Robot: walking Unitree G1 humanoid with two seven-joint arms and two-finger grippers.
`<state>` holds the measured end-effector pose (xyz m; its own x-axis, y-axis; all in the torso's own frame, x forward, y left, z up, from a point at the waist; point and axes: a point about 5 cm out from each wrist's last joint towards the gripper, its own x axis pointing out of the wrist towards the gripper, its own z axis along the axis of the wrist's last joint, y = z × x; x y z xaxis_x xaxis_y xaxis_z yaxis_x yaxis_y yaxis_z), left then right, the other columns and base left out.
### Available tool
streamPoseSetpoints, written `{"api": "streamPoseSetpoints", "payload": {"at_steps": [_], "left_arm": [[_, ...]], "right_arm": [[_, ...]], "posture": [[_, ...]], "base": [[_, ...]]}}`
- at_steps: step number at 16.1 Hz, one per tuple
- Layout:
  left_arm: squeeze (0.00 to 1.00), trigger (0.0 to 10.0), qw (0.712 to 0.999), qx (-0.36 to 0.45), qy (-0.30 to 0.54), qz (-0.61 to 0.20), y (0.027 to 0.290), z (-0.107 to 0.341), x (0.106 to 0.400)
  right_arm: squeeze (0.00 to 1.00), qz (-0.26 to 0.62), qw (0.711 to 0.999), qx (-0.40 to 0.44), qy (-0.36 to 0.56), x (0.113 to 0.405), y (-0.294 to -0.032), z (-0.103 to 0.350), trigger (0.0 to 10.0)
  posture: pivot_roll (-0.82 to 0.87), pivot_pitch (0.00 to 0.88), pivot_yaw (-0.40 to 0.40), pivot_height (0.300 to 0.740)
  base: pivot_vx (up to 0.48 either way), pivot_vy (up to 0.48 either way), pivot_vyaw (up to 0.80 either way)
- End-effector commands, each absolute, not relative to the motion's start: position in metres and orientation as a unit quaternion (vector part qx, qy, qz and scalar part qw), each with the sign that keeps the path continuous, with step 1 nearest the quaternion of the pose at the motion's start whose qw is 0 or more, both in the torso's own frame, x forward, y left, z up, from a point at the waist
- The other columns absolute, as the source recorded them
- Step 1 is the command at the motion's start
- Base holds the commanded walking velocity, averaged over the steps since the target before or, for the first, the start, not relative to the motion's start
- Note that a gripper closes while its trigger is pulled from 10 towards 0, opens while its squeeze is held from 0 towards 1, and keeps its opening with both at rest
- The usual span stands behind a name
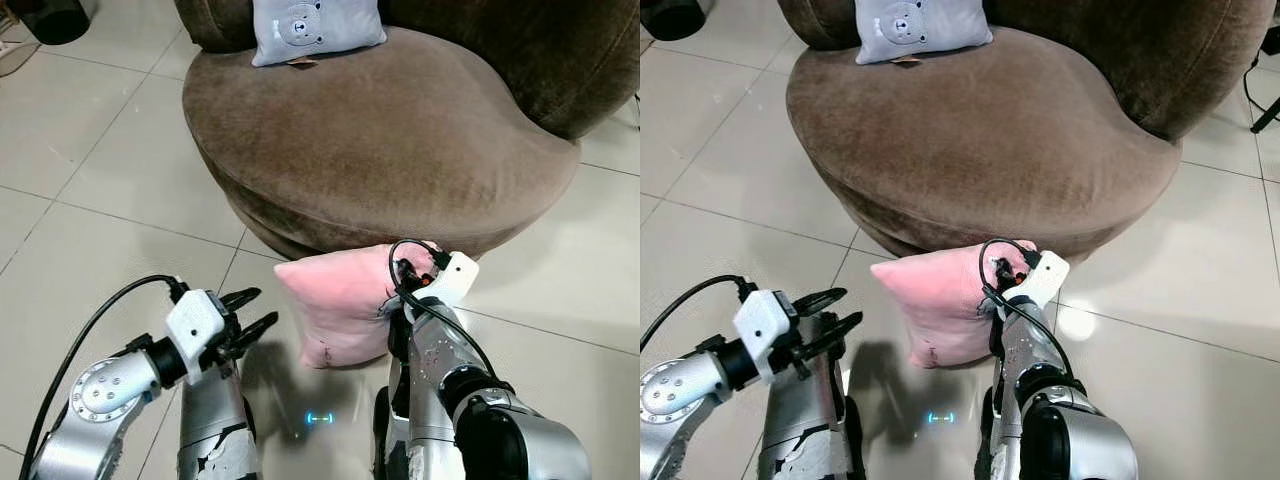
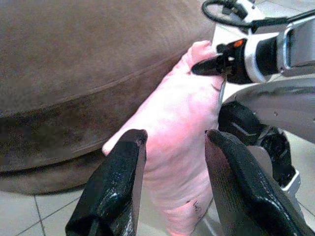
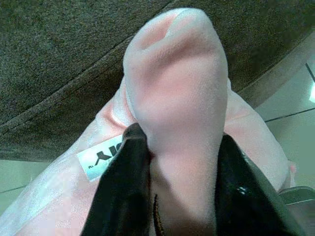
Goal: Move the pillow to the sofa from floor
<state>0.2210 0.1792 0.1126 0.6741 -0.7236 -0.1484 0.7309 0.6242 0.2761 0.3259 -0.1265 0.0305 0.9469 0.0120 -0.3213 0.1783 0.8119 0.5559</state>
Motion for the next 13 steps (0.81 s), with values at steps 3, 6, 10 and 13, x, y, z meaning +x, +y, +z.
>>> {"api": "streamPoseSetpoints", "payload": {"at_steps": [3,6,10,13], "left_arm": [[0.0,10.0,0.899,0.155,-0.013,-0.411,0.16,0.128,0.219],[0.0,10.0,0.914,0.139,-0.034,-0.379,0.158,0.132,0.222],[0.0,10.0,0.926,0.113,-0.031,-0.36,0.145,0.118,0.23],[0.0,10.0,0.93,0.11,-0.02,-0.349,0.14,0.102,0.235]], "right_arm": [[0.0,-0.004,0.927,0.352,0.126,0.322,-0.118,0.031,0.0],[0.0,0.061,0.905,0.42,0.031,0.321,-0.109,0.059,0.0],[0.0,0.13,0.892,0.431,-0.03,0.308,-0.104,0.099,0.0],[0.0,0.165,0.901,0.399,-0.045,0.301,-0.114,0.119,0.0]], "posture": [[0.3,0.226,-0.046,0.482],[0.24,0.17,-0.073,0.482],[0.17,0.118,-0.085,0.482],[0.13,0.101,-0.095,0.482]], "base": [[0.0,0.0,0.0],[0.0,0.0,0.0],[0.0,0.0,0.0],[0.0,0.0,0.0]]}}
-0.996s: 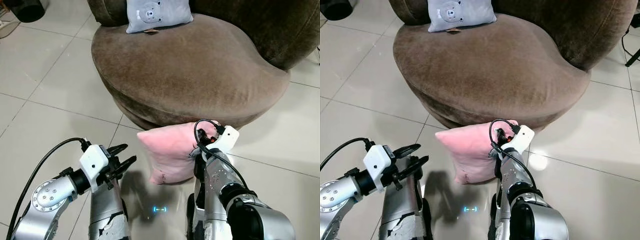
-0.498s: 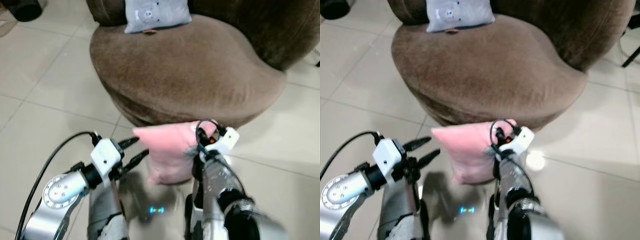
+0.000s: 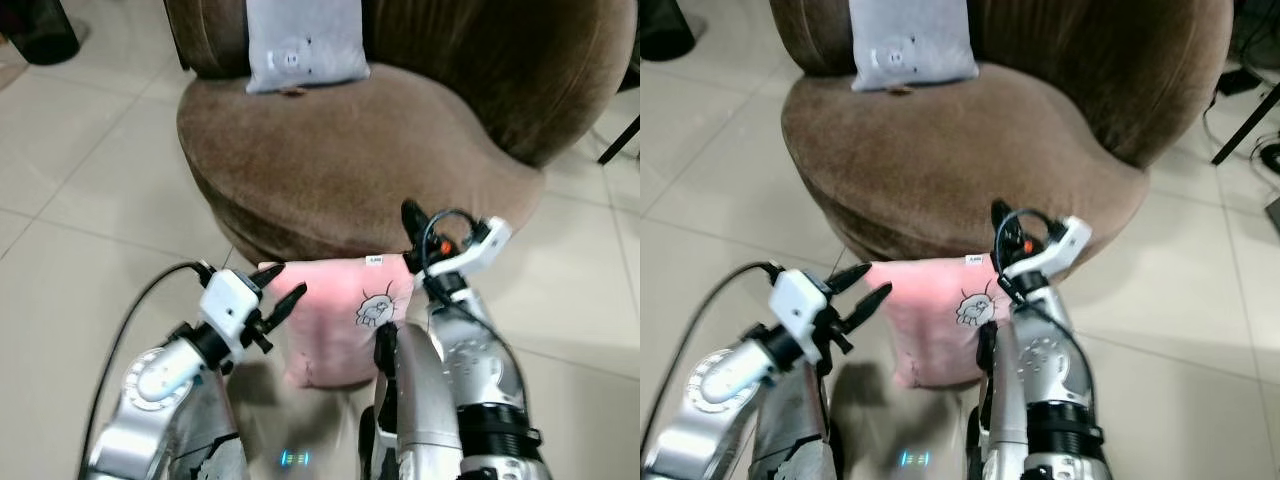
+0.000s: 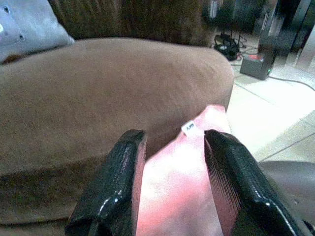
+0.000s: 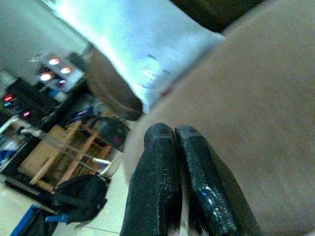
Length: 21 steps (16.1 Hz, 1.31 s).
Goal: Move the pillow to the sofa from floor
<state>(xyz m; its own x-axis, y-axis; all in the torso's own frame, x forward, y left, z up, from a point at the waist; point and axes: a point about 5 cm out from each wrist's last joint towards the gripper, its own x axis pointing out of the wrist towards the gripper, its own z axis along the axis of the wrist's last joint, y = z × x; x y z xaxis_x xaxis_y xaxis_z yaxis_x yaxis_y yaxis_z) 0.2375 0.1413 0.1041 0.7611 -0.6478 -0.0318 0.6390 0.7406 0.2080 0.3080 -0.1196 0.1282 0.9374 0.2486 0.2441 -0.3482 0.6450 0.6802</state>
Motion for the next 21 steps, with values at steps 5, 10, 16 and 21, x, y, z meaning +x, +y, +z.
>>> {"api": "streamPoseSetpoints", "payload": {"at_steps": [5,10,16,21], "left_arm": [[0.0,10.0,0.935,0.149,0.013,-0.322,0.152,0.084,0.24],[0.0,10.0,0.949,0.186,0.061,-0.249,0.19,0.068,0.243],[0.0,10.0,0.934,0.18,0.048,-0.305,0.192,0.071,0.224],[0.0,10.0,0.927,0.176,0.021,-0.33,0.192,0.096,0.229]], "right_arm": [[1.0,0.034,0.951,0.301,0.058,0.292,-0.145,0.071,10.0],[1.0,-0.039,0.944,0.316,0.087,0.3,-0.161,0.052,10.0],[1.0,-0.084,0.923,0.358,0.112,0.311,-0.169,0.036,10.0],[1.0,-0.102,0.911,0.385,0.107,0.319,-0.172,0.033,10.0]], "posture": [[0.14,0.12,-0.094,0.482],[0.17,0.151,-0.076,0.482],[0.23,0.196,-0.073,0.482],[0.31,0.253,-0.069,0.482]], "base": [[0.0,0.0,0.0],[0.0,0.0,0.0],[0.0,0.0,0.0],[0.0,0.0,0.0]]}}
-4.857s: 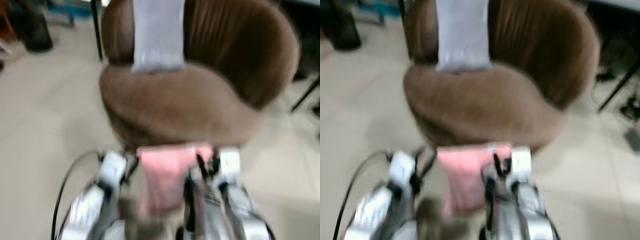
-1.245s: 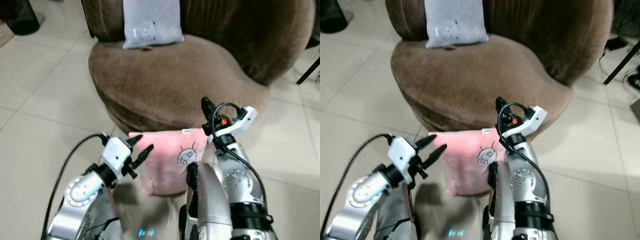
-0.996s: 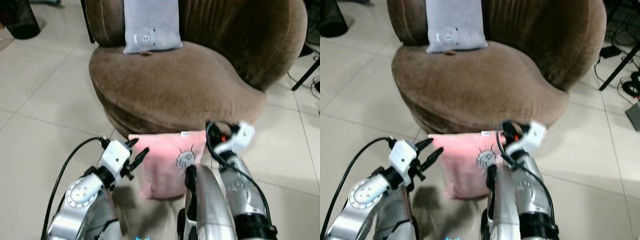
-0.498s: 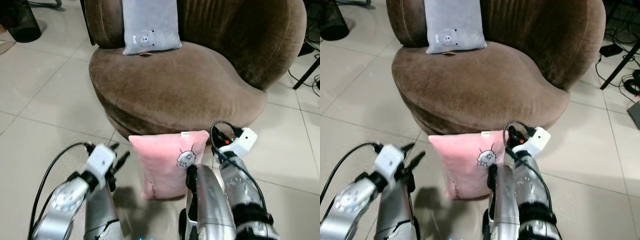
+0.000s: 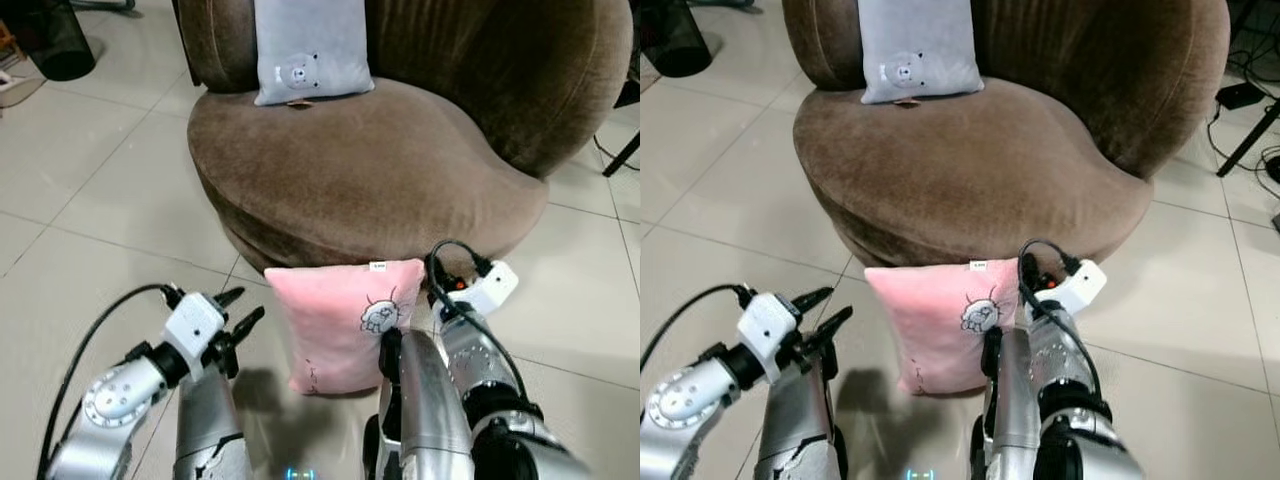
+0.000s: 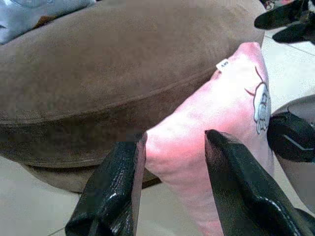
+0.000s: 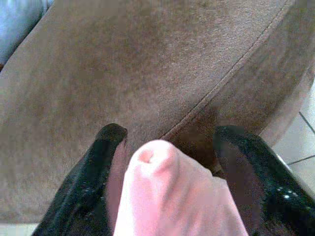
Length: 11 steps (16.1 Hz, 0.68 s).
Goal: Move the pillow to the sofa from floor
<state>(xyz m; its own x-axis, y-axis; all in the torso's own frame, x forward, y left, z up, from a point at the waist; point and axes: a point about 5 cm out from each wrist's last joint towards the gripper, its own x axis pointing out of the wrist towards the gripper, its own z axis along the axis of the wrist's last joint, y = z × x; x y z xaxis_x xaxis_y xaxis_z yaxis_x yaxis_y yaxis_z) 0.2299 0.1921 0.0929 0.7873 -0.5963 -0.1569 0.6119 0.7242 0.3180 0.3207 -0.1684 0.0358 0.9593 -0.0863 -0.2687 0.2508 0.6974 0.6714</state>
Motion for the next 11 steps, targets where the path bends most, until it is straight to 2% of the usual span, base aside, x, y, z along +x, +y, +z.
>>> {"api": "streamPoseSetpoints", "payload": {"at_steps": [1,6,10,11], "left_arm": [[0.0,10.0,0.925,0.176,0.018,-0.336,0.191,0.1,0.229],[0.0,10.0,0.912,0.174,0.021,-0.371,0.191,0.111,0.222],[0.0,10.0,0.908,0.176,0.029,-0.38,0.192,0.116,0.218],[0.0,10.0,0.907,0.175,0.03,-0.382,0.19,0.116,0.218]], "right_arm": [[1.0,-0.103,0.911,0.385,0.107,0.32,-0.172,0.033,10.0],[1.0,-0.107,0.915,0.374,0.109,0.323,-0.176,0.033,10.0],[1.0,-0.08,0.929,0.34,0.12,0.328,-0.165,0.035,10.0],[0.83,-0.065,0.929,0.345,0.117,0.329,-0.16,0.037,10.0]], "posture": [[0.32,0.262,-0.063,0.482],[0.36,0.295,-0.038,0.482],[0.38,0.315,-0.034,0.482],[0.38,0.318,-0.034,0.482]], "base": [[0.0,0.0,0.0],[0.0,0.0,0.0],[0.0,0.0,0.0],[0.0,0.0,0.0]]}}
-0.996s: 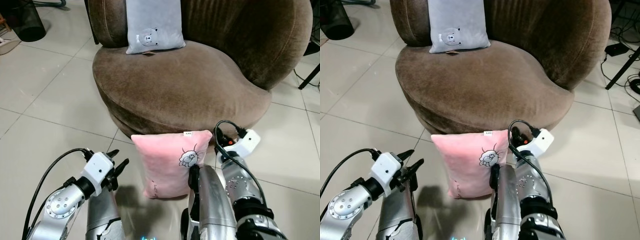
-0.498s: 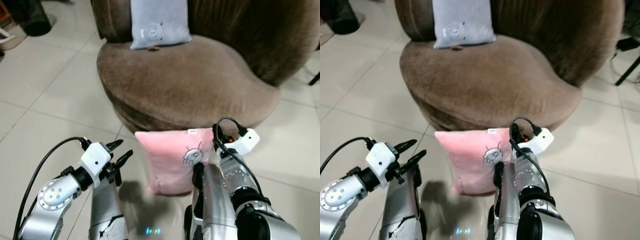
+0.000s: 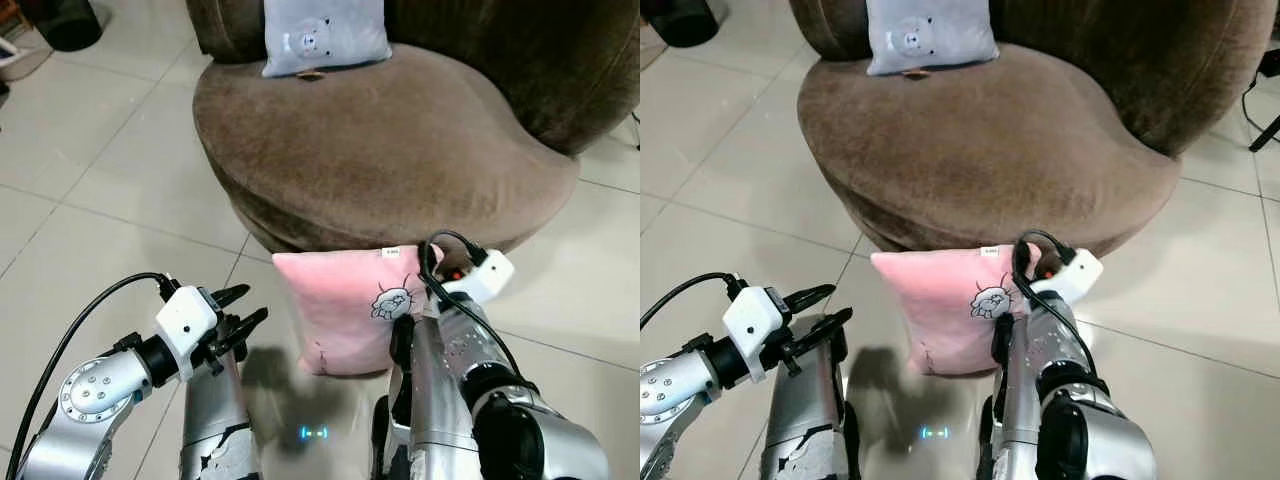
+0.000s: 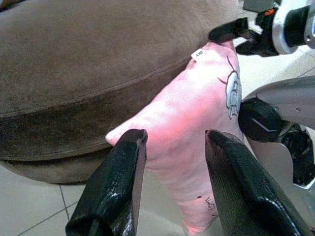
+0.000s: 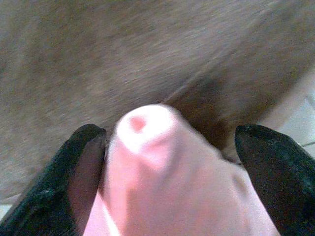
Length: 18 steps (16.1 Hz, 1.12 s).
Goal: Move the pillow to the sofa from floor
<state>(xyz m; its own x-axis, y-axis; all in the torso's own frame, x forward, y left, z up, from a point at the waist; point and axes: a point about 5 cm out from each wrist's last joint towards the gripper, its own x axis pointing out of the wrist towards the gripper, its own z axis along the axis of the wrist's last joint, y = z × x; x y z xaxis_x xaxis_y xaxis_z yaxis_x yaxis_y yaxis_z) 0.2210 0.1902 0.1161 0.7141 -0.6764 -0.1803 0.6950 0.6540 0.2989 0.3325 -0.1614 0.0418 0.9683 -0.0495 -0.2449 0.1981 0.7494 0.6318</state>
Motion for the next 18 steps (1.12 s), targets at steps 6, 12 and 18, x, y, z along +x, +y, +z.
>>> {"api": "streamPoseSetpoints", "payload": {"at_steps": [6,12,18], "left_arm": [[0.0,10.0,0.904,0.163,0.034,-0.393,0.181,0.117,0.221],[0.0,10.0,0.909,0.153,0.029,-0.386,0.178,0.117,0.221],[0.0,10.0,0.91,0.157,0.03,-0.383,0.185,0.12,0.217]], "right_arm": [[0.0,-0.016,0.933,0.337,0.124,0.331,-0.137,0.037,8.0],[0.0,-0.01,0.931,0.34,0.131,0.328,-0.136,0.034,0.0],[0.0,-0.009,0.93,0.345,0.13,0.328,-0.137,0.034,0.0]], "posture": [[0.38,0.33,-0.045,0.482],[0.38,0.327,-0.052,0.482],[0.38,0.326,-0.053,0.482]], "base": [[0.0,0.0,0.0],[0.0,0.0,0.0],[0.0,0.0,0.0]]}}
